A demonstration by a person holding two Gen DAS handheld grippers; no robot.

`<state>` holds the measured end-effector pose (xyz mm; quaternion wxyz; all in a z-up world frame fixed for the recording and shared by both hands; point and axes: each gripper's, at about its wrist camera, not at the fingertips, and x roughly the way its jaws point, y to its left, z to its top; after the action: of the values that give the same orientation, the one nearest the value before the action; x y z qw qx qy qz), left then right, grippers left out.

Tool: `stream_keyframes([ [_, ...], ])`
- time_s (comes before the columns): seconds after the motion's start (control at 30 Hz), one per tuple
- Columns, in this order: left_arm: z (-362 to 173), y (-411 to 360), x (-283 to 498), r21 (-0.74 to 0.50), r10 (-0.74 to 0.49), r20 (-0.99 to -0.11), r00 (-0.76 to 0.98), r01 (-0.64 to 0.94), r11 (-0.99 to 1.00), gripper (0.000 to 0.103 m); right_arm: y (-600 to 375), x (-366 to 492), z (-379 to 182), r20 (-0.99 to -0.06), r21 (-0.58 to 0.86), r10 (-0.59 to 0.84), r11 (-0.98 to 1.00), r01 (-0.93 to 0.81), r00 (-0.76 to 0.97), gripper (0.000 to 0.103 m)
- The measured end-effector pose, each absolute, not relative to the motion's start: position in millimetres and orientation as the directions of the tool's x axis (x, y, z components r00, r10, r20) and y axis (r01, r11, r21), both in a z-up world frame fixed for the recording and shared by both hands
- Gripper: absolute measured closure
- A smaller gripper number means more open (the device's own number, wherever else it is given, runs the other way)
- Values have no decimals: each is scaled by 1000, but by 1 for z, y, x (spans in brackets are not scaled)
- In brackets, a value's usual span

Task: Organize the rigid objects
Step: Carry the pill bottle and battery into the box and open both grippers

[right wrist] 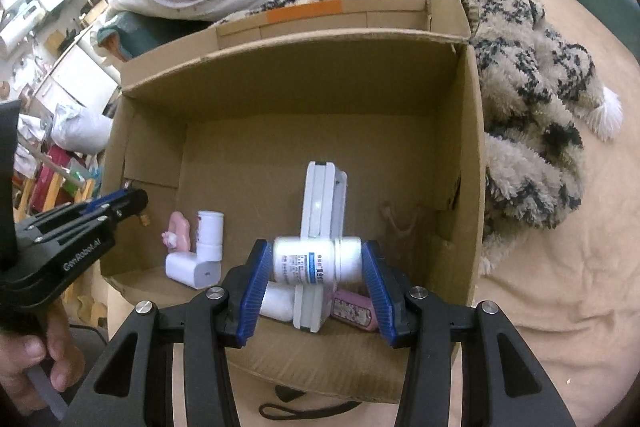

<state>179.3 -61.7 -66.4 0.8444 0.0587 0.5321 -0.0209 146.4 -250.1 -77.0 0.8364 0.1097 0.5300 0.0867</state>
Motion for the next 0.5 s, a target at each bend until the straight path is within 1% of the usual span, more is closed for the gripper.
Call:
stream_keyframes([
  [0.03, -66, -61, 179, 78, 29, -900, 434, 97, 992, 94, -251, 147, -76, -865, 279, 262, 960, -22, 428, 39],
  [0.13, -66, -62, 179, 87, 36, -899, 437, 98, 991, 94, -256, 148, -71, -845, 311, 279, 951, -7, 455, 16],
  [0.17, -66, -63, 179, 90, 38, -898, 438, 100, 991, 94, -256, 148, -69, -842, 308, 275, 951, -5, 464, 12],
  [0.2, -66, -63, 179, 92, 39, -898, 439, 101, 991, 94, -257, 148, -66, -836, 307, 272, 952, -5, 476, 2],
  [0.23, -65, -63, 179, 94, 40, -897, 440, 102, 990, 94, -257, 148, -64, -827, 310, 272, 951, -5, 492, 0],
  [0.3, -65, -65, 179, 103, 45, -896, 442, 107, 989, 92, -258, 147, -59, -811, 318, 277, 948, -9, 516, 0],
  [0.33, -65, -66, 179, 105, 46, -896, 441, 111, 988, 87, -259, 146, -56, -805, 317, 275, 948, -10, 525, 0],
  [0.37, -65, -66, 179, 104, 45, -896, 441, 112, 988, 80, -259, 146, -54, -800, 317, 272, 948, -9, 534, 0],
  [0.4, -64, -67, 178, 101, 41, -896, 442, 114, 988, 76, -260, 146, -53, -798, 318, 271, 948, -7, 539, 0],
  [0.43, -64, -67, 178, 101, 39, -895, 444, 116, 988, 62, -261, 146, -52, -797, 316, 268, 949, -4, 542, 0],
  [0.47, -62, -67, 177, 104, 41, -892, 451, 117, 988, 47, -261, 148, -52, -798, 314, 264, 949, 0, 541, 0],
  [0.5, -61, -68, 177, 95, 28, -889, 458, 123, 988, 46, -262, 148, -53, -799, 315, 263, 949, 4, 540, 0],
])
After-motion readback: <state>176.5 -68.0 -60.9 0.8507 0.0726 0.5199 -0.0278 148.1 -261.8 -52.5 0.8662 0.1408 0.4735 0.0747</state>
